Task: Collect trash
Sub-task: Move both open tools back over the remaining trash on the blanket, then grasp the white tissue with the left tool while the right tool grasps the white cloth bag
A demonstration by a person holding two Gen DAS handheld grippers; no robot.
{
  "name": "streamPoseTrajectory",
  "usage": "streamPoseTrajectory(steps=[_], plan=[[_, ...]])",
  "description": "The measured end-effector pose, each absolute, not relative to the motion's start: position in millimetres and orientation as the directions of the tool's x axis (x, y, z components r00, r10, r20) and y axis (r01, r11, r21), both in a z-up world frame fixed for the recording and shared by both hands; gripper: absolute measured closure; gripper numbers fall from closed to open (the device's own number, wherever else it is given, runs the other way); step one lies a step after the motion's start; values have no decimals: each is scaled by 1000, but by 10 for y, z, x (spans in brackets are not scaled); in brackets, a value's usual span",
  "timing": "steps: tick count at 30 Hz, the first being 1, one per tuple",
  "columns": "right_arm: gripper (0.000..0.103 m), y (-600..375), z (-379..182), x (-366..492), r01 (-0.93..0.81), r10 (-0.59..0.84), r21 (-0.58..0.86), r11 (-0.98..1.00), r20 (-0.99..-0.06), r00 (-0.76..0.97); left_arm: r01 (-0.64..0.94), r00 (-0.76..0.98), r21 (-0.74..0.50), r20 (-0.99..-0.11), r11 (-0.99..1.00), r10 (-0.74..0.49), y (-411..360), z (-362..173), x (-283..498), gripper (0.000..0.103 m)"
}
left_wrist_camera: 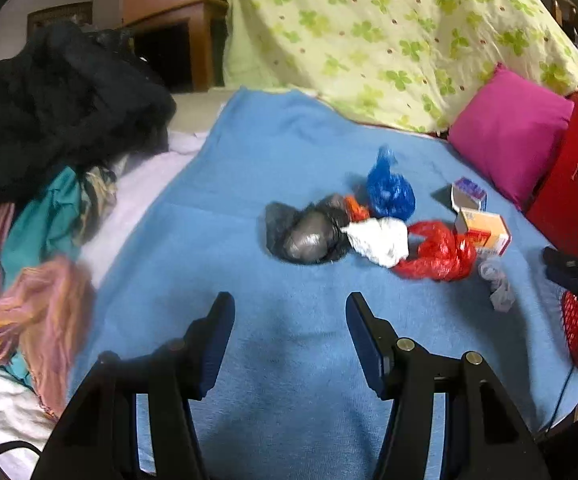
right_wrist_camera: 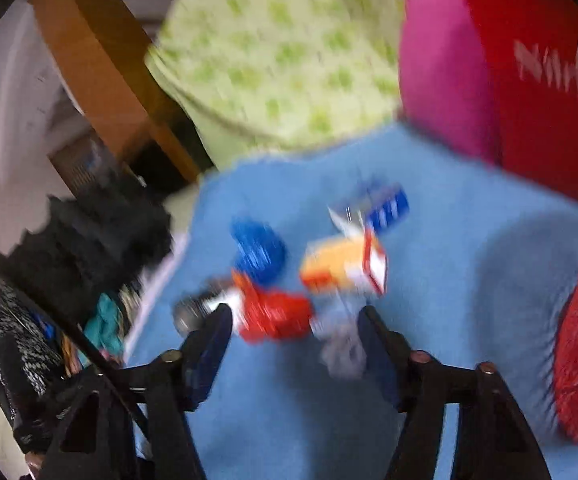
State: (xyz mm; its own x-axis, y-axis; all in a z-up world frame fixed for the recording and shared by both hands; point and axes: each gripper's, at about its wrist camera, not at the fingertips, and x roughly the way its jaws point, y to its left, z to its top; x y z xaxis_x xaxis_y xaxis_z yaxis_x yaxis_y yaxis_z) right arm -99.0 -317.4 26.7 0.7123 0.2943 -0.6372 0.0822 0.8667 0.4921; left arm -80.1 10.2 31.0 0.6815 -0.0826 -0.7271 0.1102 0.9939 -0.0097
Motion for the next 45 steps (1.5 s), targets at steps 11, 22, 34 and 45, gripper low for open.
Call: streamPoseTrajectory(steps=[11,22,34,45], plan=[[67,-3065,-390,-420,234,178,363,902,-806,565,241,667,-28,-722,970,-186,-146,312,-442,45],[78,-3192,-281,-563,217,200,384,897,-793,576,409,577,9,-777,913,-251,-849,102,328,53],[74,-3267,-298,-507,230,266,457,859,-783,561,476,455,-57,-838,878,-301,-1016,-294,503,90],[67,-3155,-450,-452,222,229,406,886,-801,554,495,482,-35,-820,868,-308,-951,-212,339,97]])
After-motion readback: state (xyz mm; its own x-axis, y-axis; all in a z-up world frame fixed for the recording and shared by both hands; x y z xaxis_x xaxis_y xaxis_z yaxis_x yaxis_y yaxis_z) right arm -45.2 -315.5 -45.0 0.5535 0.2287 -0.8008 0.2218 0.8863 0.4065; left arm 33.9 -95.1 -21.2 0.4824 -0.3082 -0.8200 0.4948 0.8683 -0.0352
